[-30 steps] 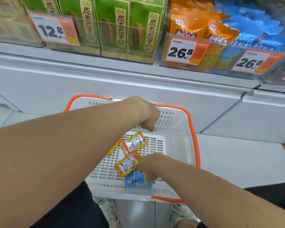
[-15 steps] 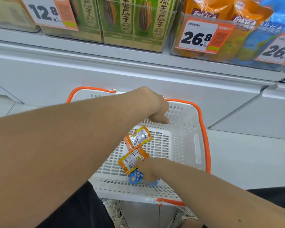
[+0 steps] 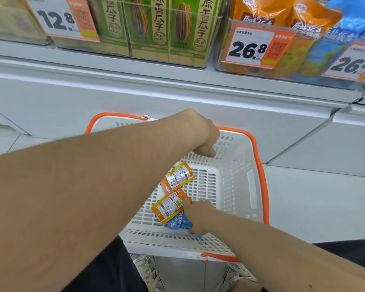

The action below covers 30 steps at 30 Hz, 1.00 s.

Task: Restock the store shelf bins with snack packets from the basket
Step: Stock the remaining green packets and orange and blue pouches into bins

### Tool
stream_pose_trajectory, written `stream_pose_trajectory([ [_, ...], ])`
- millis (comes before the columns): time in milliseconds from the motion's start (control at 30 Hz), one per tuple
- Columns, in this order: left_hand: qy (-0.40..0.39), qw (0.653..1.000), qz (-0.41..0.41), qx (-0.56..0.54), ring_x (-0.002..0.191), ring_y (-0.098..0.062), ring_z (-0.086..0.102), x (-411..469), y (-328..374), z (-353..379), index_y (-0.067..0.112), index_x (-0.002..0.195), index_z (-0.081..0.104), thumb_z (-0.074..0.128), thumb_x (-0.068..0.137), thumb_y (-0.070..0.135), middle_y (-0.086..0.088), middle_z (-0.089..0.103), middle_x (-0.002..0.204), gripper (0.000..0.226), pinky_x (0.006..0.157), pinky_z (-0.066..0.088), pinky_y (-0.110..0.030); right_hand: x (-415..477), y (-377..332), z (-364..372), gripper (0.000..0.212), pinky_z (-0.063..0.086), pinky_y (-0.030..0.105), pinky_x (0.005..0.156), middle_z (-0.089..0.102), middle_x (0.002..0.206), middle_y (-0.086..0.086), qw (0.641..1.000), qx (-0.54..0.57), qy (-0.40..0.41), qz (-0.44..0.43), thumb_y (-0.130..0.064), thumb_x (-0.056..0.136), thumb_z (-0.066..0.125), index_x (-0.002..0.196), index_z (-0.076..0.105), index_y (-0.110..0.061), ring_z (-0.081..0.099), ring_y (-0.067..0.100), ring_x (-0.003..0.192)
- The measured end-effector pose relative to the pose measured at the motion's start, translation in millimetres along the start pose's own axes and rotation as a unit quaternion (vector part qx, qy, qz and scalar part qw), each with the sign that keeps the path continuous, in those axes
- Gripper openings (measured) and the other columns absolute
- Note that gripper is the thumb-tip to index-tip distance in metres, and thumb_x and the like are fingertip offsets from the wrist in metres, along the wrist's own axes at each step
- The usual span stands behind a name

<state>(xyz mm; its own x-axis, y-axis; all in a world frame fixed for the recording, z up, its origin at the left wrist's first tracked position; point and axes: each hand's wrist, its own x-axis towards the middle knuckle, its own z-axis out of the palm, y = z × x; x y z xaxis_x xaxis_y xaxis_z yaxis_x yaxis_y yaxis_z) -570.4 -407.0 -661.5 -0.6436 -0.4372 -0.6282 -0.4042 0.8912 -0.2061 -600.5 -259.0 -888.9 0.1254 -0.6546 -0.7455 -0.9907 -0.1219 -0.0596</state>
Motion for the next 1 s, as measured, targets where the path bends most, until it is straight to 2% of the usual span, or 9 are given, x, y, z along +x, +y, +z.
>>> stream_pose_trajectory([
  [67, 0.007, 1.0, -0.002, -0.006, 0.097, -0.026, 0.061, 0, 0, -2, 0.022, 0.105, 0.053, 0.037, 0.108, 0.058, 0.0, 0.058, 0.112, 0.04, 0.08, 0.051, -0.041, 3, 0, 3, 0.083, 0.049, 0.046, 0.092, 0.056, 0.127, 0.012, 0.999, 0.036, 0.001, 0.008, -0.036, 0.088, 0.077, 0.144, 0.023, -0.007, 0.062, 0.031, 0.11],
  [200, 0.012, 1.0, -0.001, -0.006, 0.084, -0.022, 0.057, 0, 0, -1, 0.02, 0.085, 0.047, 0.038, 0.109, 0.057, 0.002, 0.054, 0.093, 0.045, 0.082, 0.053, -0.041, 2, -2, 2, 0.095, 0.052, 0.042, 0.095, 0.044, 0.14, 0.014, 0.993, 0.118, -0.003, 0.001, -0.023, 0.085, 0.082, 0.153, 0.017, -0.009, 0.057, 0.03, 0.117],
  [367, 0.006, 1.0, -0.005, 0.001, 0.097, -0.026, 0.061, 4, -3, 1, 0.022, 0.122, 0.059, 0.04, 0.108, 0.055, 0.001, 0.057, 0.102, 0.041, 0.084, 0.053, -0.042, 1, -4, -8, 0.104, 0.054, 0.043, 0.085, 0.053, 0.12, 0.014, 0.999, 0.049, -0.012, 0.003, -0.025, 0.083, 0.084, 0.154, 0.011, -0.002, 0.061, 0.032, 0.107],
  [433, 0.007, 1.0, -0.006, 0.001, 0.097, -0.026, 0.061, 4, -4, -1, 0.021, 0.123, 0.06, 0.041, 0.108, 0.054, 0.002, 0.056, 0.1, 0.041, 0.085, 0.053, -0.042, 0, -6, -14, 0.107, 0.052, 0.043, 0.082, 0.058, 0.107, 0.009, 0.999, 0.032, -0.024, 0.011, -0.021, 0.08, 0.085, 0.154, 0.009, -0.005, 0.064, 0.03, 0.098],
  [533, 0.015, 1.0, -0.011, -0.001, 0.096, -0.026, 0.062, 2, -5, -7, 0.02, 0.123, 0.062, 0.044, 0.108, 0.05, 0.002, 0.057, 0.101, 0.039, 0.084, 0.054, -0.041, -5, -6, -24, 0.116, 0.048, 0.041, 0.081, 0.06, 0.111, 0.008, 0.998, 0.018, -0.051, 0.021, -0.015, 0.074, 0.089, 0.156, 0.007, -0.012, 0.064, 0.03, 0.098],
  [667, 0.002, 1.0, -0.013, 0.003, 0.113, -0.027, 0.062, 3, -7, -10, 0.024, 0.142, 0.057, 0.051, 0.107, 0.035, -0.002, 0.06, 0.136, 0.037, 0.098, 0.054, -0.045, -21, 7, -42, 0.084, 0.055, 0.039, 0.074, 0.053, 0.102, 0.006, 0.998, -0.037, -0.056, -0.009, -0.01, 0.075, 0.088, 0.143, 0.038, -0.013, 0.06, 0.028, 0.091],
  [800, -0.021, 0.999, -0.023, 0.036, 0.125, -0.03, 0.059, -18, -9, -24, 0.03, 0.151, 0.051, 0.056, 0.102, 0.013, -0.001, 0.054, 0.149, 0.052, 0.1, 0.053, -0.045, -39, 19, -71, 0.058, 0.062, 0.043, 0.079, 0.063, 0.102, 0.003, 0.994, -0.091, -0.063, -0.019, -0.022, 0.072, 0.088, 0.121, 0.058, -0.016, 0.067, 0.026, 0.09],
  [900, -0.026, 0.999, -0.033, 0.025, 0.112, -0.028, 0.063, -39, -11, -37, 0.03, 0.153, 0.051, 0.056, 0.1, 0.005, 0.0, 0.059, 0.145, 0.058, 0.097, 0.055, -0.042, -62, 33, -110, 0.051, 0.06, 0.041, 0.08, 0.062, 0.109, 0.004, 0.998, -0.052, -0.022, -0.004, -0.026, 0.076, 0.085, 0.117, 0.056, -0.017, 0.066, 0.025, 0.093],
  [1000, -0.026, 0.996, -0.066, -0.045, 0.099, -0.026, 0.071, -50, -10, -44, 0.022, 0.15, 0.053, 0.045, 0.1, 0.003, -0.005, 0.061, 0.141, 0.053, 0.092, 0.057, -0.041, -99, 52, -157, 0.044, 0.046, 0.032, 0.062, 0.061, 0.111, 0.009, 0.999, -0.013, 0.034, 0.02, -0.023, 0.084, 0.078, 0.116, 0.052, -0.01, 0.06, 0.028, 0.088],
])
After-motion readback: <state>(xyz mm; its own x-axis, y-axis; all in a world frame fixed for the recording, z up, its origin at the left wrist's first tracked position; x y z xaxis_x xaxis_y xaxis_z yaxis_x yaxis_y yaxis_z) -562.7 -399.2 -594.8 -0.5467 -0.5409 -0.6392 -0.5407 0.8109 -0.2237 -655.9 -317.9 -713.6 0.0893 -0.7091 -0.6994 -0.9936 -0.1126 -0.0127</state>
